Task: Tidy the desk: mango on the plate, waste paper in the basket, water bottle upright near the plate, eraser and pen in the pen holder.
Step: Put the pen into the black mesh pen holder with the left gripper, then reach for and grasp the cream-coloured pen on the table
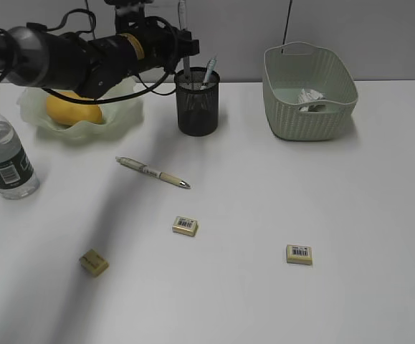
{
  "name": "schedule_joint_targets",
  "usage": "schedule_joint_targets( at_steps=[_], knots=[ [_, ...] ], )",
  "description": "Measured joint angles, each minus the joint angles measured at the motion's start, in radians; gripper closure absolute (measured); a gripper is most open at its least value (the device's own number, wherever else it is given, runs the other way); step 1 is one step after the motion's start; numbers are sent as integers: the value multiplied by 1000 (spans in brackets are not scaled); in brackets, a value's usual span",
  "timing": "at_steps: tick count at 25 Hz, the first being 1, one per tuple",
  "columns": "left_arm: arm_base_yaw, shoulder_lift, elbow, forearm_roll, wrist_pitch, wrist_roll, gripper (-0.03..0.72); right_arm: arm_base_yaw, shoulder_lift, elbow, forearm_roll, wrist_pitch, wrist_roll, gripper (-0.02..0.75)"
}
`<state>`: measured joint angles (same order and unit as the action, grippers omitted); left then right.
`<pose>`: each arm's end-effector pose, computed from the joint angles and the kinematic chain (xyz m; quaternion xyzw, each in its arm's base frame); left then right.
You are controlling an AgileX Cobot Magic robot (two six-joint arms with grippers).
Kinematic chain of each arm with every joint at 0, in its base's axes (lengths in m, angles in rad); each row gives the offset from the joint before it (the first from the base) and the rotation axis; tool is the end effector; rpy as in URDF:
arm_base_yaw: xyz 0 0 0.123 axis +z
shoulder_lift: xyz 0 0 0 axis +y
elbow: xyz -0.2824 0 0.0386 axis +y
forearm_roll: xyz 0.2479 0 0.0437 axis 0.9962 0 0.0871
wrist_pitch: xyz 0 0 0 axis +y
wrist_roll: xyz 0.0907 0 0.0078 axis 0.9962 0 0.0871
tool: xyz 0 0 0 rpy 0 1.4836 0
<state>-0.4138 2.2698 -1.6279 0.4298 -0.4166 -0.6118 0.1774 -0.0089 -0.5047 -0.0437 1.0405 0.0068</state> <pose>0.4740 -0.2249 0.1854 0.1299 0.7534 -0.2599 0.5899 -0.0053 -0.0044 0.2801 -0.0711 0.8411 0.0275 0.5355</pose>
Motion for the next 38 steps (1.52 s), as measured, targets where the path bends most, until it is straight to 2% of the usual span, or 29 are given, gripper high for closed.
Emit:
schedule_joint_targets(
  at_steps=[3, 7, 15, 21, 24, 30, 33, 38],
  knots=[
    [0, 23, 0, 2, 5, 19, 585, 0, 0, 0, 0, 0, 0, 187],
    [-2, 40, 0, 2, 15, 24, 544, 0, 0, 0, 0, 0, 0, 187],
    [-15, 33, 0, 2, 12, 26, 302, 0, 0, 0, 0, 0, 0, 188],
    [-25, -49, 0, 2, 68, 26, 273, 0, 0, 0, 0, 0, 0, 188],
    [-34, -124, 0, 1, 229, 26, 271, 0, 0, 0, 0, 0, 0, 188],
    [-67, -292, 0, -9, 729, 35, 271, 0, 0, 0, 0, -1, 0, 188],
    [-87, -348, 0, -48, 988, 138, 271, 0, 0, 0, 0, -1, 0, 188],
    [-106, -392, -1, -267, 1351, 355, 279, 0, 0, 0, 0, 0, 0, 188]
  ],
)
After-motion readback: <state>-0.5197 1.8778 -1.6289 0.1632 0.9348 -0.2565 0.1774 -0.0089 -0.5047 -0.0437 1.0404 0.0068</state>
